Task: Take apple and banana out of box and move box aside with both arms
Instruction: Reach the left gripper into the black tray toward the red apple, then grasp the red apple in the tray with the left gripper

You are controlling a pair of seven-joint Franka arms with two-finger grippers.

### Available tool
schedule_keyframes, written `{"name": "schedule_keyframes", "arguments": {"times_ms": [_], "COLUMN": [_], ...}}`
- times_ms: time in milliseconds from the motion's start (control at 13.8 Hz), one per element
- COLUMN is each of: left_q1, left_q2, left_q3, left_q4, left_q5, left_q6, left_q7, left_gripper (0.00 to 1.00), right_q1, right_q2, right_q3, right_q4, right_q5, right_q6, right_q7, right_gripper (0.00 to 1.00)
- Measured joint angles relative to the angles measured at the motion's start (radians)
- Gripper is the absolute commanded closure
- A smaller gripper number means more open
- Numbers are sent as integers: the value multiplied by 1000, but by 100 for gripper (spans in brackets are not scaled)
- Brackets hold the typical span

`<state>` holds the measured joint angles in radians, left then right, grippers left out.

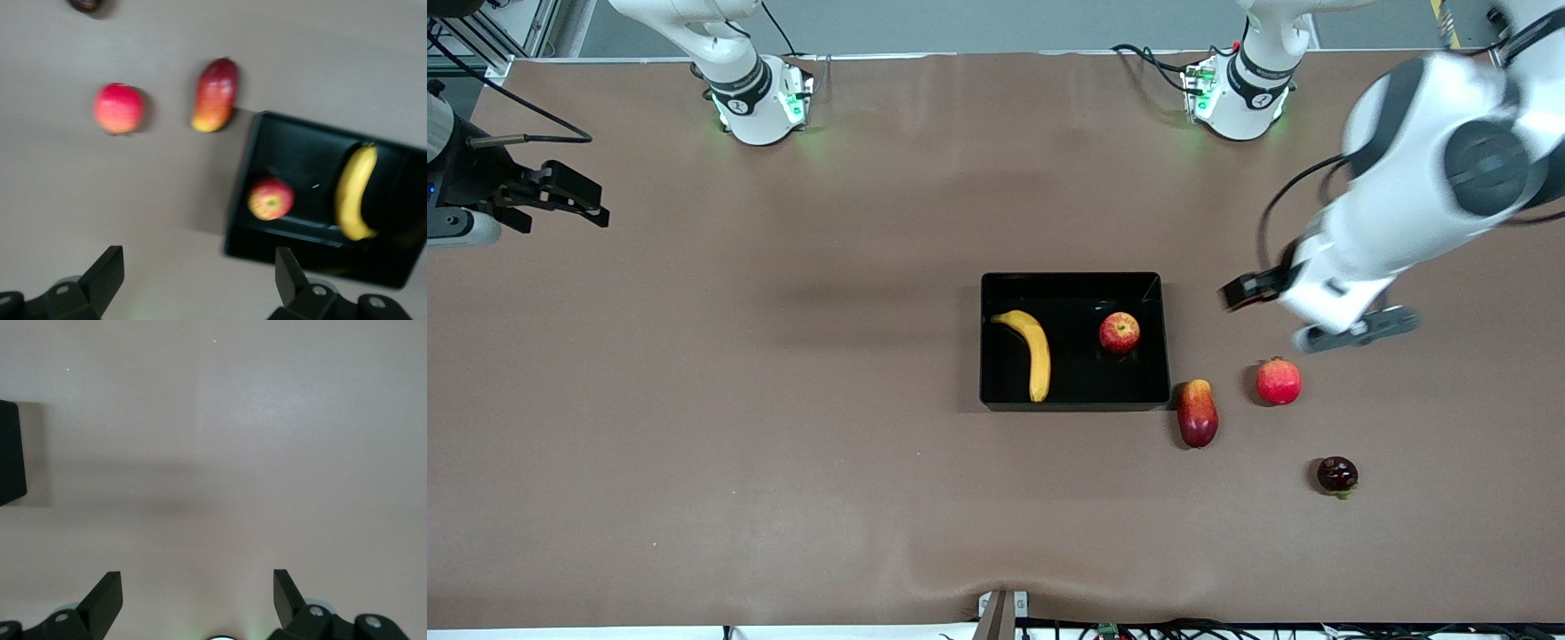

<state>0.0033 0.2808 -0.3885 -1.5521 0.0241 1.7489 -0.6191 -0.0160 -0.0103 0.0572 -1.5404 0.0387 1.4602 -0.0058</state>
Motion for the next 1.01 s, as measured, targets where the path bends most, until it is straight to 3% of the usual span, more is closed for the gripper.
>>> {"name": "schedule_keyframes", "arguments": {"times_ms": [289,579,1013], "left_q1": [-103,-147,-220], "left_q2": [126,212,317], "left_q3": [0,0,-1], "left_q4": [4,-55,-88], "left_q5": [5,58,178], "left_q6": [128,210,237], "left_q7": [-213,-421,-683], "left_gripper": [0,0,0], "right_q1": [0,0,0], "right_q2": [0,0,0], "right_q3": [0,0,0], "right_q4": [0,0,0], "right_q5": [0,0,0], "right_q6": [0,0,-3], "right_q7": [0,0,0], "right_gripper": [0,0,0]}}
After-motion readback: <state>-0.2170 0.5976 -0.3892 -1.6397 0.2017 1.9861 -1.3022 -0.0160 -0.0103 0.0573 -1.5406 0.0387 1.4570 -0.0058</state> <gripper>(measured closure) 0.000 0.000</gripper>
